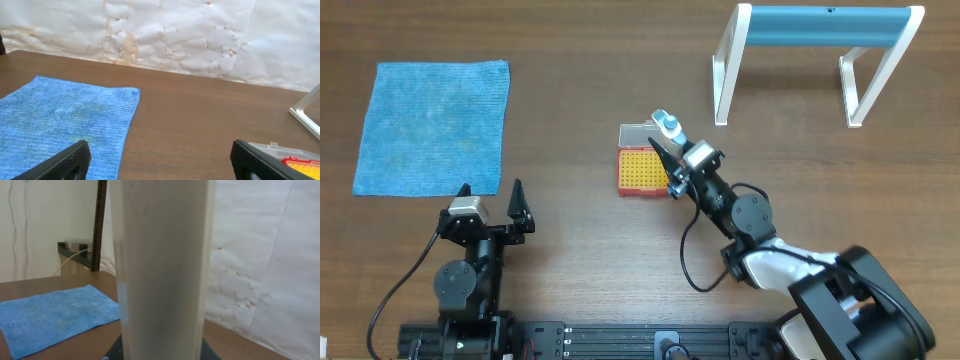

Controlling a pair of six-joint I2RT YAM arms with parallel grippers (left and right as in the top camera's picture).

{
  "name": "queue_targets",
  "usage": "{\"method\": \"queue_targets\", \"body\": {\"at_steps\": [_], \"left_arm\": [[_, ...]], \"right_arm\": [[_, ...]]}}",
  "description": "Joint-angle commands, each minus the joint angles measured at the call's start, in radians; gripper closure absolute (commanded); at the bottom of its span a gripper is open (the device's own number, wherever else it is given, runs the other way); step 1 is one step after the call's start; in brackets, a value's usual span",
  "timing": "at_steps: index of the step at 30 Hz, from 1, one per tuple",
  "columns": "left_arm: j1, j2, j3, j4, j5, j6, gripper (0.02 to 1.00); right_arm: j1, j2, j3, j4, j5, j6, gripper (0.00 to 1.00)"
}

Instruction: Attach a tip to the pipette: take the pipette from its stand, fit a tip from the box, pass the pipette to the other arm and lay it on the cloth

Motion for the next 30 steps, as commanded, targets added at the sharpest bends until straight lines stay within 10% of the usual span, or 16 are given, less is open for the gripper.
{"method": "queue_targets", "body": {"at_steps": [1, 30], "left_arm": [[0.0, -0.006, -0.002, -0.005, -0.005, 0.01, 0.112], [0.0, -0.006, -0.002, -0.005, -0.005, 0.01, 0.112]], "right_arm": [[0.023, 0.092, 0.085, 0.012, -0.01, 0.011, 0.925], [0.073, 0.322, 0.188, 0.013, -0.01, 0.102, 0.925]]}}
